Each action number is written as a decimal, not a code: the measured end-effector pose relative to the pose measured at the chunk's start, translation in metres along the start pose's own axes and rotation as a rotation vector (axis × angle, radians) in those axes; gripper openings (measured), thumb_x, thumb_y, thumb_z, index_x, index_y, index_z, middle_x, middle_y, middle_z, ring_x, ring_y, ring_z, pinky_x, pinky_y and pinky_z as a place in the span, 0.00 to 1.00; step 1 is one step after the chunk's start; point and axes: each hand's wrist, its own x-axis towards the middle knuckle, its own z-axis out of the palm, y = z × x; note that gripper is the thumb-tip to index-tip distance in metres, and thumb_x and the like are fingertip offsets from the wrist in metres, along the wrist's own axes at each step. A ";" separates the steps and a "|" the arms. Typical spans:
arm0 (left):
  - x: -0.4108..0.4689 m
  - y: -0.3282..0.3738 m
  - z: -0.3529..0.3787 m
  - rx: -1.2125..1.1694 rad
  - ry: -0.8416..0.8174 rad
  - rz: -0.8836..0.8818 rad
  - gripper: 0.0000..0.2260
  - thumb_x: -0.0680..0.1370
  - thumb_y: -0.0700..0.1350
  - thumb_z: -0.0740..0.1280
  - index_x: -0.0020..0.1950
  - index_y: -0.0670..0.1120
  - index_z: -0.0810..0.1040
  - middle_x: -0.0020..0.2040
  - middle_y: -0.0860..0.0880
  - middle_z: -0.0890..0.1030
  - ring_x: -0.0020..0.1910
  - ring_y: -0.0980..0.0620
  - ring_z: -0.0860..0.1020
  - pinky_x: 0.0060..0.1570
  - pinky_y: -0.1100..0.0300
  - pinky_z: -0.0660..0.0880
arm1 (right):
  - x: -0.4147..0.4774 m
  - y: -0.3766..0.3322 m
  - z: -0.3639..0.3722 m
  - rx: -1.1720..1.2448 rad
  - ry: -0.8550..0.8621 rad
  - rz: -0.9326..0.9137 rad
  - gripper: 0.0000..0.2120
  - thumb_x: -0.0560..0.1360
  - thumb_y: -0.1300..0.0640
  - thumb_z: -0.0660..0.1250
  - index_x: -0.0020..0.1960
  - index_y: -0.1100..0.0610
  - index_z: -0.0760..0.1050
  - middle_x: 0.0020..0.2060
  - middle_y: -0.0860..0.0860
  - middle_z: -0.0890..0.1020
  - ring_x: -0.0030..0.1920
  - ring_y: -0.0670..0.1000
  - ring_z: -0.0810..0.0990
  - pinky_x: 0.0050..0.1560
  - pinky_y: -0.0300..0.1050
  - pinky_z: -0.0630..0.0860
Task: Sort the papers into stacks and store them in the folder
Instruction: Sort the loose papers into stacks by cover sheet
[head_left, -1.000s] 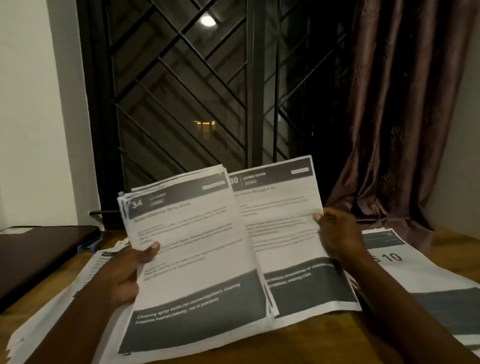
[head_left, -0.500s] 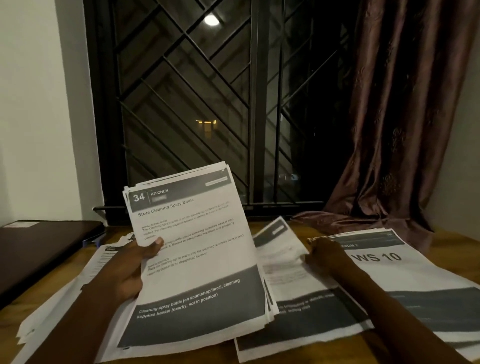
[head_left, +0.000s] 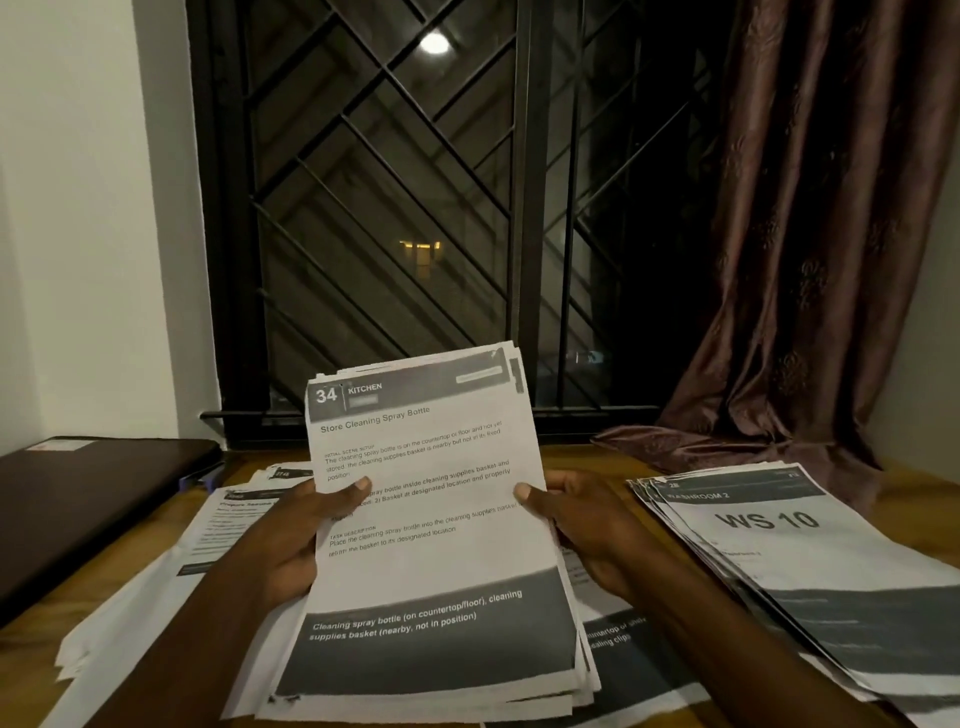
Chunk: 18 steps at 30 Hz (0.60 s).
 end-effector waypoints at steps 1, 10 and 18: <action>0.000 0.000 0.001 0.005 0.002 0.004 0.20 0.73 0.36 0.67 0.65 0.44 0.76 0.60 0.40 0.82 0.58 0.37 0.80 0.51 0.35 0.77 | 0.001 0.001 -0.002 0.038 0.028 -0.005 0.11 0.74 0.64 0.69 0.56 0.65 0.79 0.51 0.60 0.84 0.49 0.57 0.84 0.46 0.46 0.82; 0.006 -0.002 -0.007 -0.026 0.050 0.034 0.25 0.70 0.35 0.69 0.67 0.45 0.75 0.61 0.39 0.81 0.60 0.36 0.79 0.54 0.33 0.75 | 0.006 -0.001 -0.020 0.044 0.133 -0.060 0.09 0.76 0.62 0.67 0.56 0.61 0.79 0.51 0.57 0.84 0.48 0.56 0.85 0.50 0.53 0.81; 0.003 0.010 -0.022 -0.010 0.124 0.051 0.22 0.73 0.35 0.67 0.66 0.44 0.75 0.58 0.38 0.82 0.52 0.37 0.83 0.46 0.37 0.80 | 0.019 -0.008 -0.054 -0.061 0.444 -0.220 0.09 0.77 0.57 0.66 0.38 0.56 0.77 0.33 0.50 0.79 0.35 0.47 0.79 0.38 0.38 0.74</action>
